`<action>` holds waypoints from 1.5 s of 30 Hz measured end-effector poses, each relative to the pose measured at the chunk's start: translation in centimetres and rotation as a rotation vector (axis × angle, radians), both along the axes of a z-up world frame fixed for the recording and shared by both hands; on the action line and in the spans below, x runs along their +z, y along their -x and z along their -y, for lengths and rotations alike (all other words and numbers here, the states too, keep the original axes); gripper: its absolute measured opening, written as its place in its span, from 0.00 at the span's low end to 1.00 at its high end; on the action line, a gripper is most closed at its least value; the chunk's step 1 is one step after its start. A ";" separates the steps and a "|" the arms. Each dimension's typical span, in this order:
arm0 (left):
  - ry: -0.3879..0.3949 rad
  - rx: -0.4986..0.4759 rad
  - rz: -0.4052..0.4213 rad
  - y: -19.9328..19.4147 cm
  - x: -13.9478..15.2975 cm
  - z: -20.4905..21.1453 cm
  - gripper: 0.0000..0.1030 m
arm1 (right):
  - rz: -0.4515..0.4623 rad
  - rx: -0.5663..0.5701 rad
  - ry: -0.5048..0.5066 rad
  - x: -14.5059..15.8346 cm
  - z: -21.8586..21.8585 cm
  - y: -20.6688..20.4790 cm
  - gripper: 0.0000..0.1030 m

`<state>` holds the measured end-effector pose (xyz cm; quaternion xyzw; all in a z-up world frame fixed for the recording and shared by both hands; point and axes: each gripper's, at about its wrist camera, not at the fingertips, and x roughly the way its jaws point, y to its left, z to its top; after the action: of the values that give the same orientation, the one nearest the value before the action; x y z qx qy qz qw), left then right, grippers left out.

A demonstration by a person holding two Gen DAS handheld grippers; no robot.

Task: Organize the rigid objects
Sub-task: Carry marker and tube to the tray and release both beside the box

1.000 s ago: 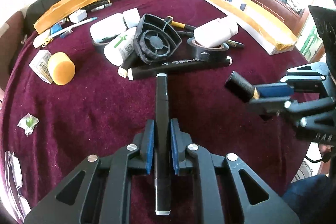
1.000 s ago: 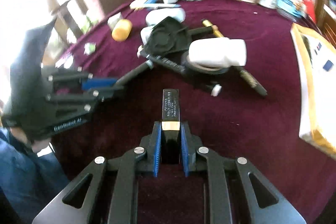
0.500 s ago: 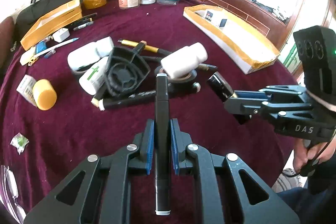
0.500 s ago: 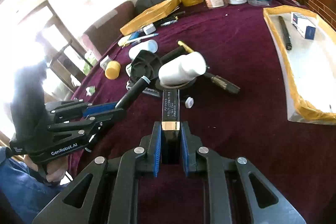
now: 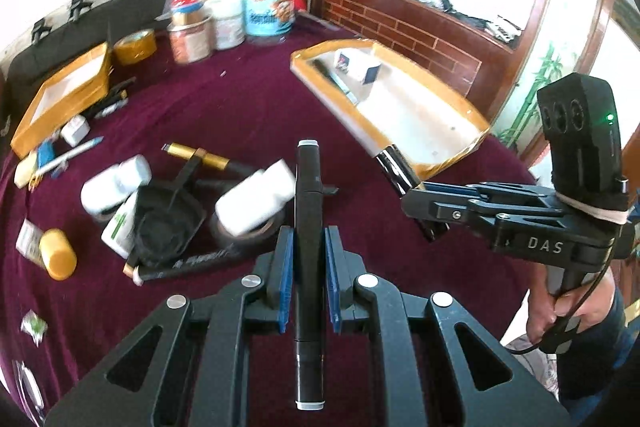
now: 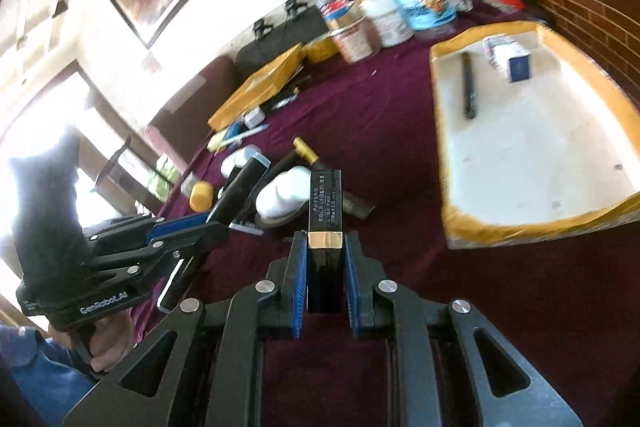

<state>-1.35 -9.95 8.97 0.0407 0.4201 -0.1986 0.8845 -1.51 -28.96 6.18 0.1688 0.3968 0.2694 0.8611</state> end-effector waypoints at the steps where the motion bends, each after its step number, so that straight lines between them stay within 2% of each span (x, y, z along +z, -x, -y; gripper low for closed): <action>1: 0.004 -0.009 0.004 -0.2 0.5 0.6 0.12 | 0.007 -0.011 -0.001 0.3 0.5 -0.1 0.15; 9: 0.008 -0.070 0.029 -2.6 2.8 5.4 0.12 | 0.025 -0.134 -0.002 2.6 5.1 -1.9 0.15; 16: 0.034 -0.070 -0.035 -7.0 3.0 9.3 0.12 | -0.005 -0.242 0.015 2.9 9.2 -5.4 0.15; 21: 0.036 -0.047 -0.071 -10.4 1.8 12.4 0.12 | -0.050 -0.297 0.031 2.5 12.1 -9.0 0.15; 28: 0.054 0.012 -0.157 -14.7 -0.5 14.9 0.12 | -0.122 -0.304 0.084 1.4 13.8 -13.2 0.15; 36: 0.017 0.075 -0.178 -18.1 -2.0 17.0 0.12 | -0.178 -0.301 0.137 0.9 14.9 -18.0 0.15; 45: 0.012 0.134 -0.227 -20.5 -4.1 17.6 0.12 | -0.244 -0.288 0.246 -0.9 14.1 -22.5 0.15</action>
<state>19.19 -27.59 4.92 -0.0157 0.5179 -0.1449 0.8429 20.99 -43.06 5.29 0.1487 0.4998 0.0709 0.8504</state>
